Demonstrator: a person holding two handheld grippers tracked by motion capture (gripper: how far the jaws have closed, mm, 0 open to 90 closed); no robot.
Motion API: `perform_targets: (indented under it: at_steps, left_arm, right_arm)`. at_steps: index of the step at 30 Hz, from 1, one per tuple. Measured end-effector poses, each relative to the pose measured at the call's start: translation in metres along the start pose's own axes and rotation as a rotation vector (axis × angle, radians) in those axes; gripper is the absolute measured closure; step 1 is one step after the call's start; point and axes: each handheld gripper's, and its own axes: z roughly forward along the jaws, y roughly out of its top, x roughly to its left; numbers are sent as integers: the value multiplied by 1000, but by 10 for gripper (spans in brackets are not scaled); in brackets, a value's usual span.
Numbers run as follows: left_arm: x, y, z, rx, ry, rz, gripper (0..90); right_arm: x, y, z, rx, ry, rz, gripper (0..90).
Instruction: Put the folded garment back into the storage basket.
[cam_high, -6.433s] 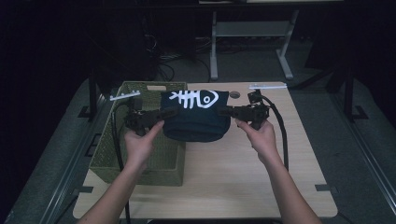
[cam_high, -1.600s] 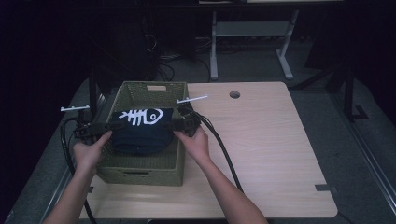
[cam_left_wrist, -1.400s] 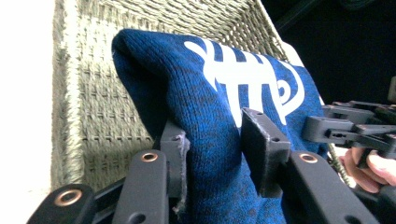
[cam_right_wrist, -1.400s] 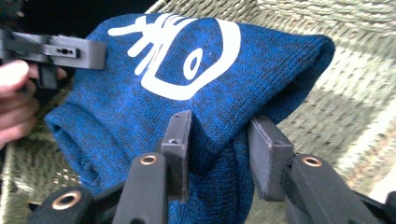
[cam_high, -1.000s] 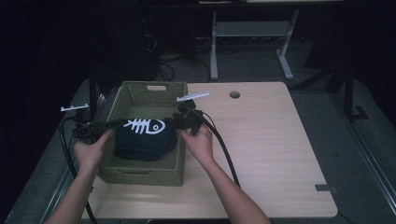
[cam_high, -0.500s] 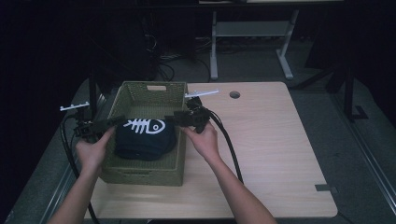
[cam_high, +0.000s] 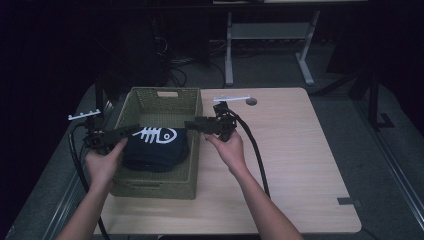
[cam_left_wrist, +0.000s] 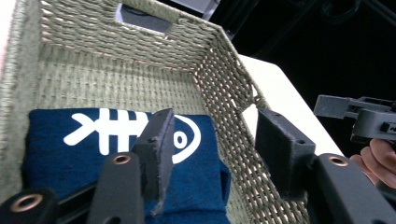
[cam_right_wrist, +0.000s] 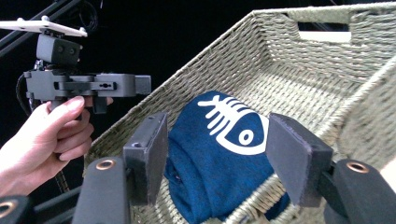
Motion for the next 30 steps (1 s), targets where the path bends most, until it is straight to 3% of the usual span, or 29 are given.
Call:
perform_targets:
  at_steps: [7, 16, 24, 30]
  left_arm:
    - [-9, -3, 3, -11, -45, 3, 415]
    - [-18, -3, 5, -29, -53, 15, 377]
    - [-39, -4, 13, -38, -79, 52, 328]
    - [-54, -7, 23, -31, -102, 55, 246]
  right_arm:
    - [-5, -1, -15, -13, 4, -3, 349]
    - [-13, -1, -34, -13, 11, 2, 309]
    - [-17, -3, -54, -27, -17, -15, 300]
    - [-24, -8, -72, -40, -52, -30, 276]
